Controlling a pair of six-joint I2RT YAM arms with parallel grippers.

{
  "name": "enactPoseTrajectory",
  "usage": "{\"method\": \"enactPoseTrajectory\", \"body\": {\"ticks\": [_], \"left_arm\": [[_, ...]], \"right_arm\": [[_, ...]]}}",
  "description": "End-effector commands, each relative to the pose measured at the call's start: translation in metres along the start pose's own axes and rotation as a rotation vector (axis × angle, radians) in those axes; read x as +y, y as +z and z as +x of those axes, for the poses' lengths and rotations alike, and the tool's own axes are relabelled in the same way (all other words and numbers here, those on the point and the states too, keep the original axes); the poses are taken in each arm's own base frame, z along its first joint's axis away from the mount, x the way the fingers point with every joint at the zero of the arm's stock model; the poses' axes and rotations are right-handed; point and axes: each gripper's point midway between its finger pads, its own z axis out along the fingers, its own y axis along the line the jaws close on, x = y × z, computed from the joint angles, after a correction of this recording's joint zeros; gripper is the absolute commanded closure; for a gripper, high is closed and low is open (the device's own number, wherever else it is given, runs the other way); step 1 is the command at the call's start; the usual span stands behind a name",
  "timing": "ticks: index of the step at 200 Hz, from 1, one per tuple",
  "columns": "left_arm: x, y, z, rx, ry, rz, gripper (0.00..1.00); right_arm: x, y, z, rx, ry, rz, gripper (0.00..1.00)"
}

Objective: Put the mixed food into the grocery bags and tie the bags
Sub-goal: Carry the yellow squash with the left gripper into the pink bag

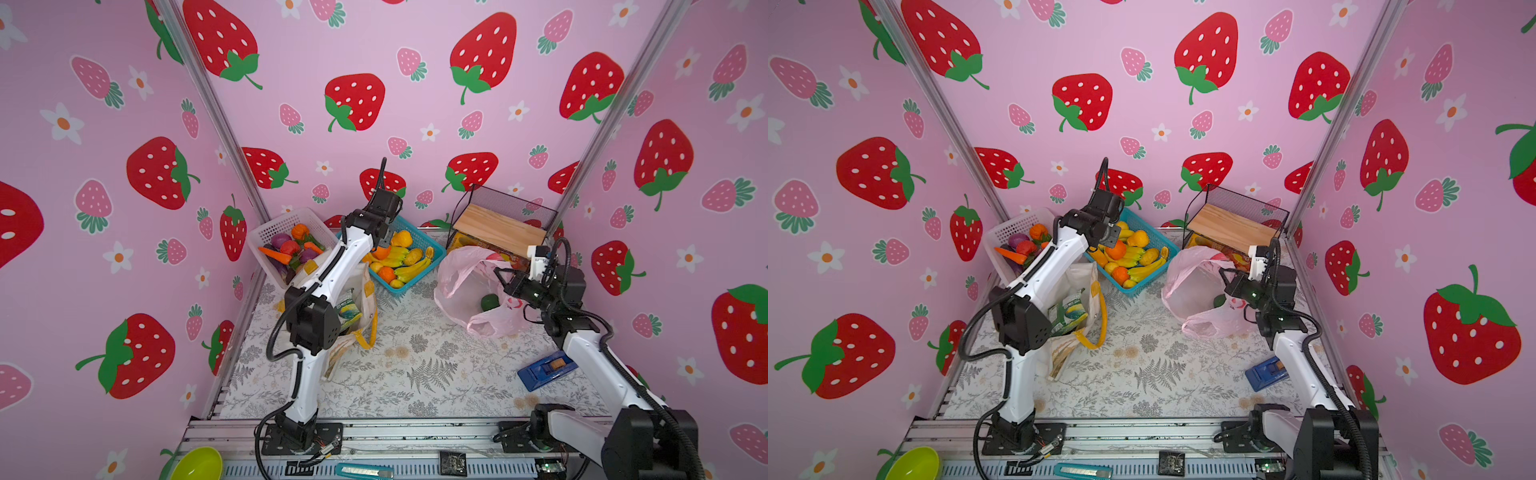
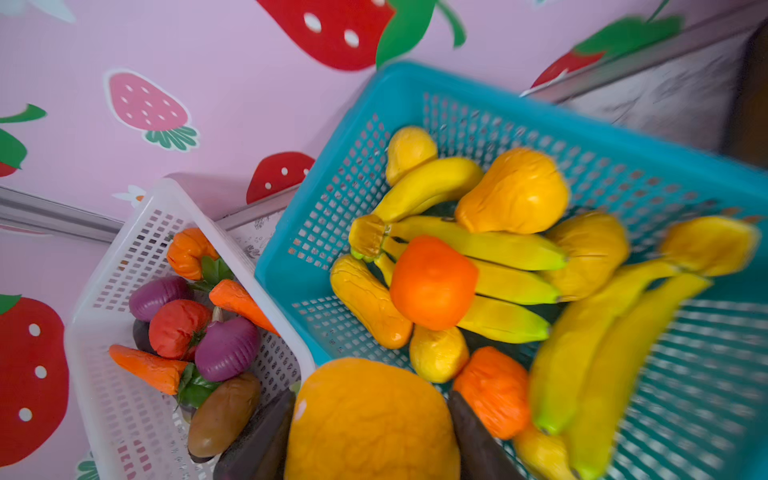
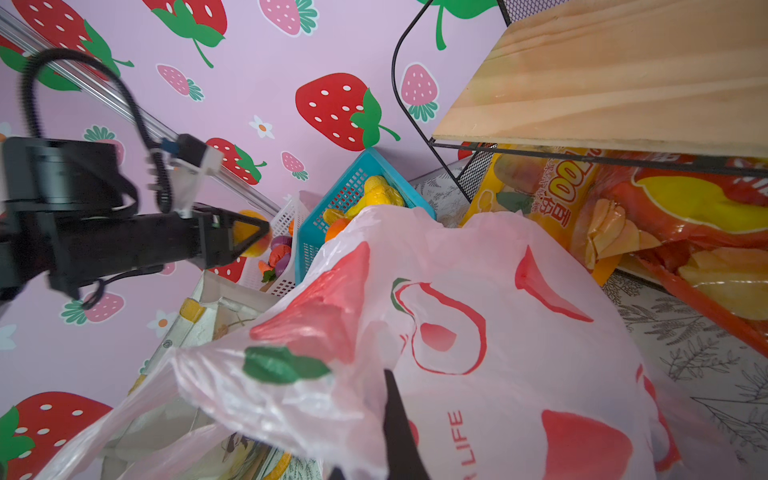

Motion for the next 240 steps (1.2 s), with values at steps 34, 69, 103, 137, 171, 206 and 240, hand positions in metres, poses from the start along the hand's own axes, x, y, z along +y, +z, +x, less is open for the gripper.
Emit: {"method": "enactPoseTrajectory", "body": {"ticks": [34,69,103,137,171,206,240], "left_arm": [[-0.097,-0.112,0.033,-0.203,-0.087,0.385,0.51],[-0.144,-0.128,0.117,-0.13,-0.144,0.533,0.54],[-0.214,-0.147,0.137,-0.174,-0.192,0.788,0.55],[-0.265,-0.158,0.098,-0.256,-0.281,0.928,0.53],[-0.286,-0.131,0.071,-0.272,-0.439,0.908,0.51],[-0.297,-0.087,0.072,-0.258,-0.42,0.77,0.45],[-0.306,-0.056,0.087,-0.222,-0.363,0.682,0.34]], "right_arm": [[-0.001,-0.001,-0.001,-0.013,-0.008,0.005,1.0],[0.001,-0.002,-0.004,-0.018,-0.011,0.002,1.0],[0.004,-0.001,-0.003,-0.005,-0.01,-0.016,1.0],[0.011,-0.001,0.002,0.012,-0.003,-0.04,1.0],[0.017,-0.001,0.011,0.035,-0.001,-0.06,1.0],[0.02,0.0,0.019,0.062,-0.001,-0.077,1.0],[0.02,-0.001,0.017,0.053,-0.007,-0.071,1.0]]}}
